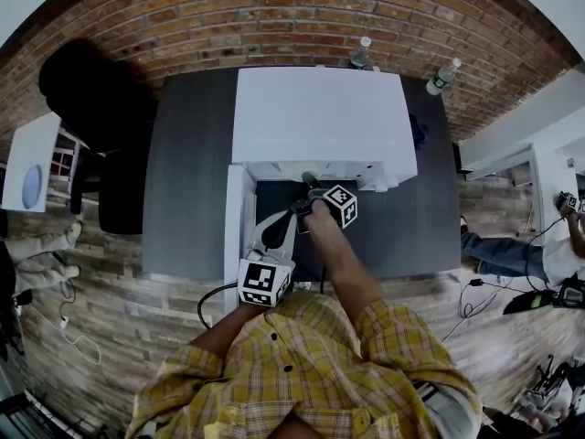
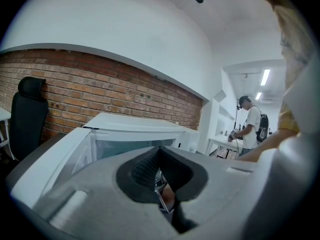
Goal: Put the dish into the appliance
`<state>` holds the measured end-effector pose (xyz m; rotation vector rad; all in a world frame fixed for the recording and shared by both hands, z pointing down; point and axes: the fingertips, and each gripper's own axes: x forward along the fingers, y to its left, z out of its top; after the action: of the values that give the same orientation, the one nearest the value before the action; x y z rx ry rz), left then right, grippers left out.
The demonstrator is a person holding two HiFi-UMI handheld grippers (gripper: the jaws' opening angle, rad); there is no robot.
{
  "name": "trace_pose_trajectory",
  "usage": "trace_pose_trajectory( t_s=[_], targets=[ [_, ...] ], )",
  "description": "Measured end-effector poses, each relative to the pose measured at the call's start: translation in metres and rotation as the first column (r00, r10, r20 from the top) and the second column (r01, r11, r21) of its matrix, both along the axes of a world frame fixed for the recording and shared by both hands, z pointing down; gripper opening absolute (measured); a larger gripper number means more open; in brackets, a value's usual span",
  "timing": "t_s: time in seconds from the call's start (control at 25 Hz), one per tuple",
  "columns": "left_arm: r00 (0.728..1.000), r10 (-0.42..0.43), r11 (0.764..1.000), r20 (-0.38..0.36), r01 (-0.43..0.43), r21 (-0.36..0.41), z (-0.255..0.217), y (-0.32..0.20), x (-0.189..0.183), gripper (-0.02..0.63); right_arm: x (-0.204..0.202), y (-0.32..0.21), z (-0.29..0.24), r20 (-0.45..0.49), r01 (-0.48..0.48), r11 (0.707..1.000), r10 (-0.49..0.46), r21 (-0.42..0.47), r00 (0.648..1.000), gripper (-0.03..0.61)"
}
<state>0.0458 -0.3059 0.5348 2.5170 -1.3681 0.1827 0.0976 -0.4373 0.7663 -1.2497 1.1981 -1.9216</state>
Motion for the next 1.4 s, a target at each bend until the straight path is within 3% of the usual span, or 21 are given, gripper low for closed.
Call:
trace_pose_trajectory(
  t_s=[0.28,0.6,0.76,1.16,1.4],
  targets=[
    [1.000,0.000,1.000,-0.008,0.000,-0.004,-0.002,0.000,-0.004,0.000,-0.002,0.000,-0.003,-0.001,0.002,1.000,-0.002,0.010,1.000,0.141],
    [1.000,-0.013,1.000,-0.016,0.013,0.003,-0.003,0.002,-0.008,-0.001,-0.001,0.007,-0.024,0.005,0.021,0.996,-0.021,0.083,1.000,0.128],
    [1.000,-0.020,1.000,-0.020,0.020,0.011,-0.007,0.004,-0.011,-0.002,-0.002,0.019,-0.044,-0.002,0.050,0.989,-0.050,0.141,0.999,0.083],
    [0.999,0.004,0.999,-0.039,-0.002,0.046,-0.021,0.022,-0.010,0.000,-0.005,0.054,-0.084,-0.001,0.060,0.974,-0.061,0.218,0.998,0.055],
    [0.999,0.010,0.998,-0.053,-0.007,0.062,-0.029,0.036,-0.011,0.000,-0.006,0.078,-0.115,-0.020,0.092,0.949,-0.090,0.302,0.996,0.018]
  ],
)
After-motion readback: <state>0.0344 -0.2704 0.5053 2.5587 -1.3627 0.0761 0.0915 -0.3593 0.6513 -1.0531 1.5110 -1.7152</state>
